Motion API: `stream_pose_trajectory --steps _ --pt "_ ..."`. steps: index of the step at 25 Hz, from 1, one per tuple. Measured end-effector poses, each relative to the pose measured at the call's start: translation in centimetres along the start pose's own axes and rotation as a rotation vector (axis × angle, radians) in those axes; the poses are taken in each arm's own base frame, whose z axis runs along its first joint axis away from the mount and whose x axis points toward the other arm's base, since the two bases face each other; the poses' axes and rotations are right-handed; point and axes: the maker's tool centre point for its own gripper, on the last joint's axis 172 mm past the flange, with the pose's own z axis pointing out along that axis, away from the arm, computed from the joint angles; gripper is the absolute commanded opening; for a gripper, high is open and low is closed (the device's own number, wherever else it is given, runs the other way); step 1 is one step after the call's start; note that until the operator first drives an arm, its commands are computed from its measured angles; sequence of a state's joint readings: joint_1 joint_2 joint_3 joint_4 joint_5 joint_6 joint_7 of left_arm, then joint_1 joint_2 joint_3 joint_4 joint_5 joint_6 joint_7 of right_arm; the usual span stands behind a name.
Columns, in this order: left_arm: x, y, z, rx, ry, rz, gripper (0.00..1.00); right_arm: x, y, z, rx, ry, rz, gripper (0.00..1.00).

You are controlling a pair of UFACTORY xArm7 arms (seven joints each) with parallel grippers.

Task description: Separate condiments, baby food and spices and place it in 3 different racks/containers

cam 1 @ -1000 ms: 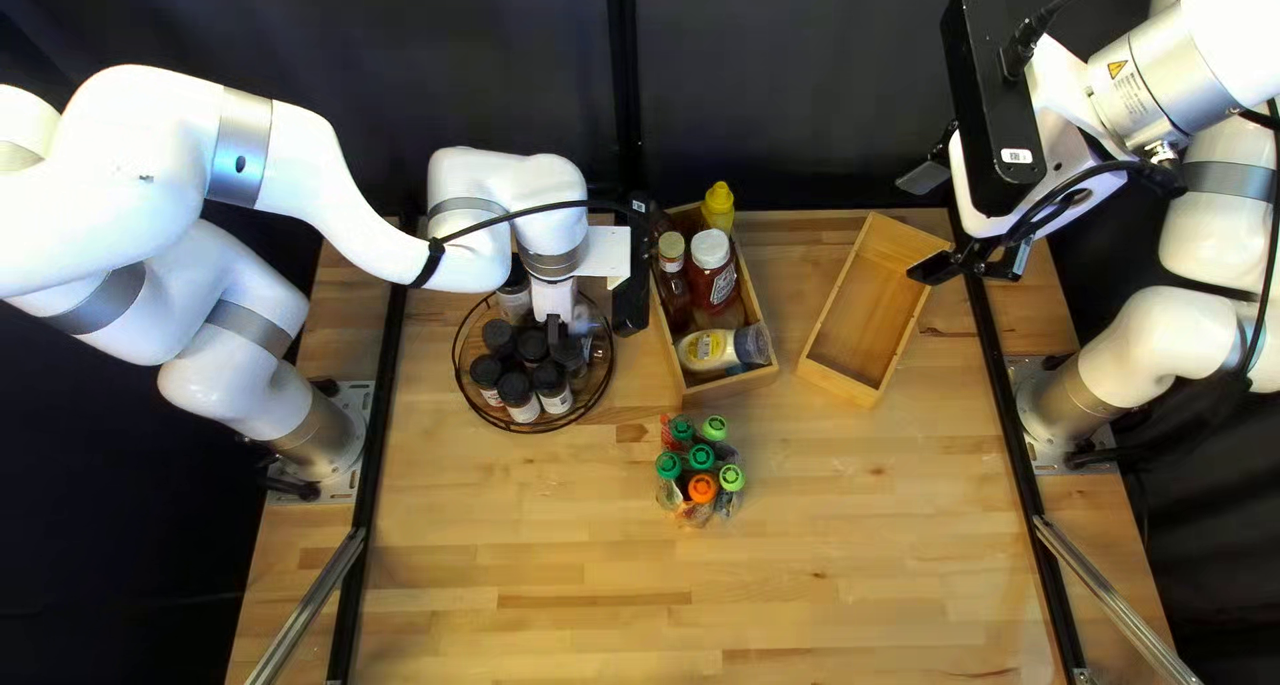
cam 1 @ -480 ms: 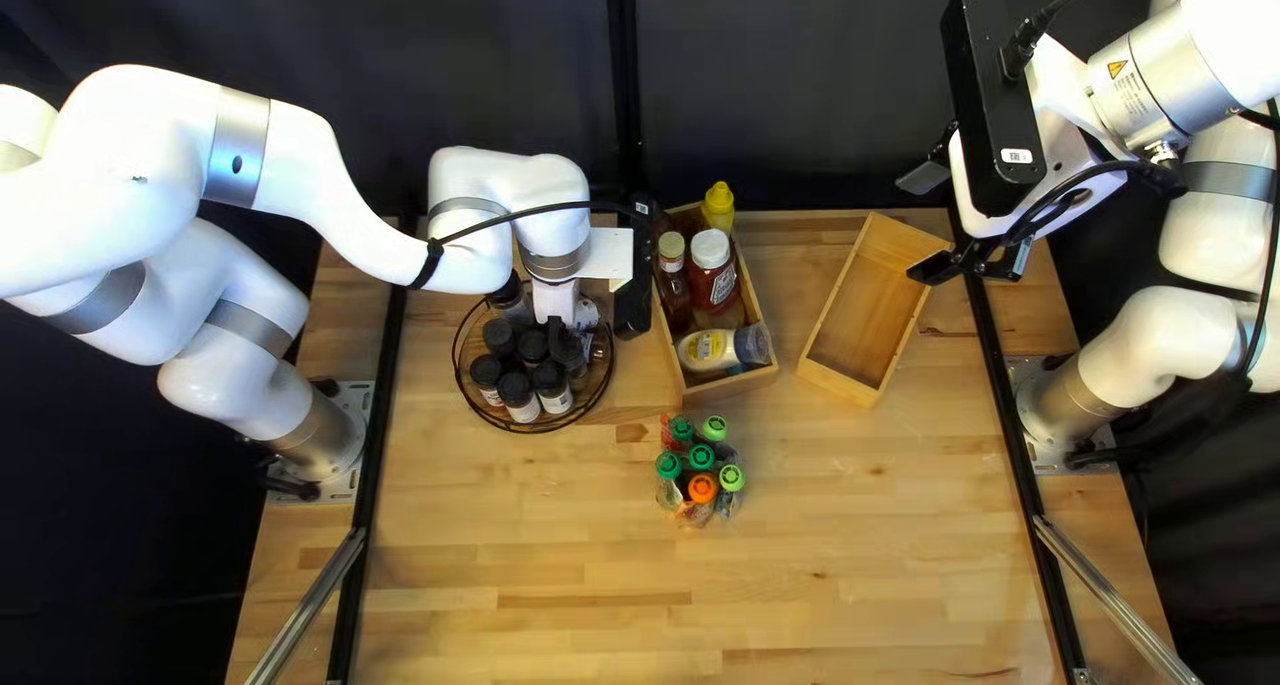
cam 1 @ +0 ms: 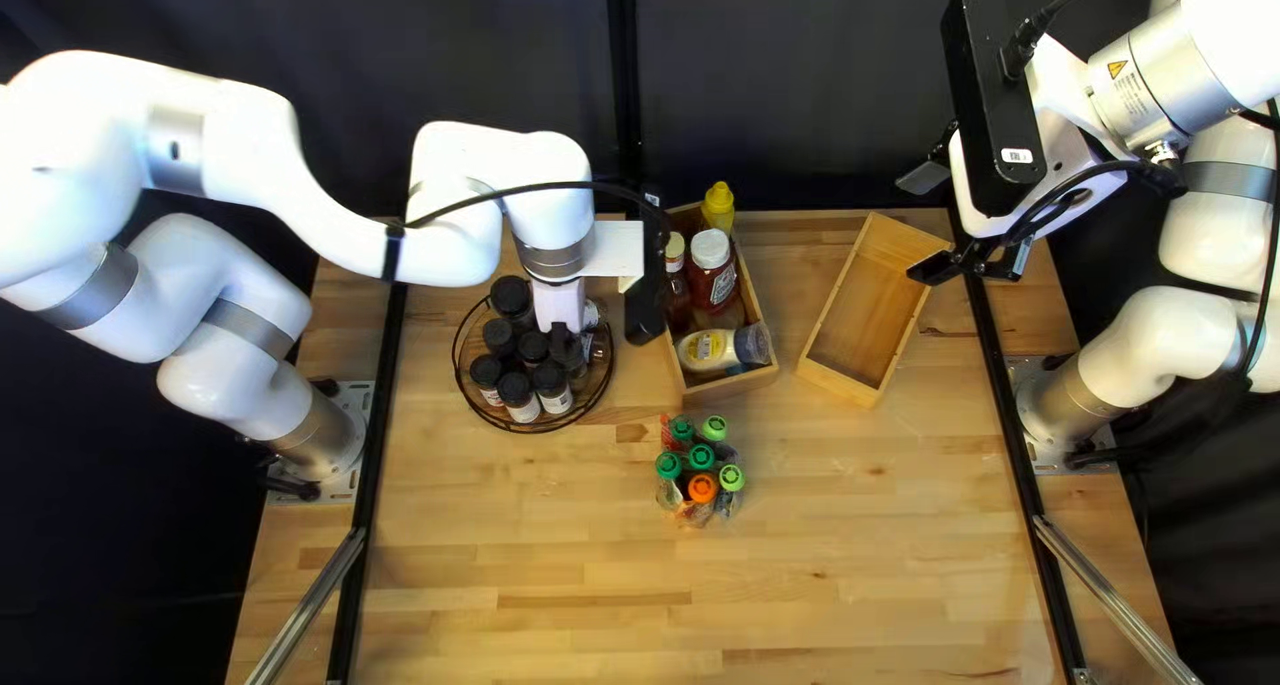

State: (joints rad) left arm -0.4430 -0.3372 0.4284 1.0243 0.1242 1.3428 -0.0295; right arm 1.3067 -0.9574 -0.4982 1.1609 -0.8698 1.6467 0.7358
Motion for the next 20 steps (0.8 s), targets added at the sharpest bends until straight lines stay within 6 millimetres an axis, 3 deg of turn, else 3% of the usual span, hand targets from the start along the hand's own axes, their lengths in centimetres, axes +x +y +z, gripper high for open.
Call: stream_pose_trajectory --steps 6,15,20 --pt "-2.7 2.3 -7.6 -0.057 0.107 0.024 1.00 0.0 0.0 0.0 0.000 0.000 0.000 1.00" --pt "-10.7 -1.3 -16.0 -0.017 0.337 -0.075 1.00 0.0 0.0 0.0 0.000 0.000 0.000 1.00" --pt "-13.4 -3.2 -20.7 0.024 0.463 -0.126 1.00 0.0 0.0 0.0 0.000 0.000 0.000 1.00"
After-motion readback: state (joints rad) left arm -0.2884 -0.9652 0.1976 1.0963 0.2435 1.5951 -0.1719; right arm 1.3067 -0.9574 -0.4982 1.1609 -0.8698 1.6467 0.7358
